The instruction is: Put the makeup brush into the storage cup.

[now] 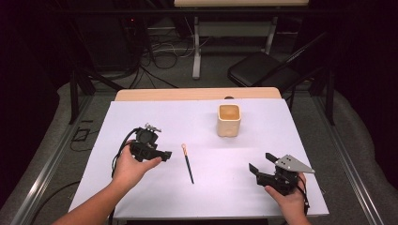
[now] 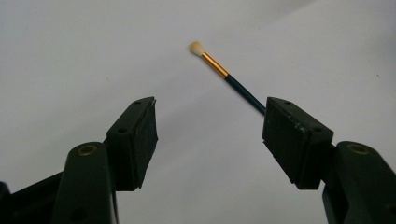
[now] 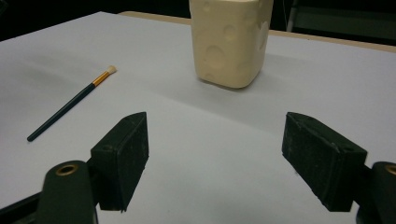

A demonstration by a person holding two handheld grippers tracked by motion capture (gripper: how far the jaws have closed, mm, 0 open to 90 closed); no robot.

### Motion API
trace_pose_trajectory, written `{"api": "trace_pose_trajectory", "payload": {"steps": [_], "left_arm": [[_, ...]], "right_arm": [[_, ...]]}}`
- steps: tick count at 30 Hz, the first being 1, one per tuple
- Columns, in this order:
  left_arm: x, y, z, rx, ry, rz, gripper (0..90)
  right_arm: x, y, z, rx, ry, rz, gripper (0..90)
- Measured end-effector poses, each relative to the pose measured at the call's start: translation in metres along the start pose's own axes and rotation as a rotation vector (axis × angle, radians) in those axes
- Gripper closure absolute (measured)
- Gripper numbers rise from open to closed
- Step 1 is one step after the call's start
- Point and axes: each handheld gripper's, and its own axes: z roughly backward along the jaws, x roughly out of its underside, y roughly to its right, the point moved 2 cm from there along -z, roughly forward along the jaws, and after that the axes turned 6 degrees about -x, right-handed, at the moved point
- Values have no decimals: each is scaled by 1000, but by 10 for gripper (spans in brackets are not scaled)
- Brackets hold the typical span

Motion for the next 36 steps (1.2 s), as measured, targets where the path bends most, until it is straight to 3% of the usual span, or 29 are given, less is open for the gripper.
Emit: {"api": "trace_pose_trajectory", "payload": {"steps": [20, 36], "left_arm": [[-10, 10, -22, -23, -76, -14, 359], [-19, 3, -33, -27, -116, 50, 359]], "right_arm": [[0, 0, 0, -4, 1, 1, 226], [0, 0, 0, -6, 0, 1, 226]]}}
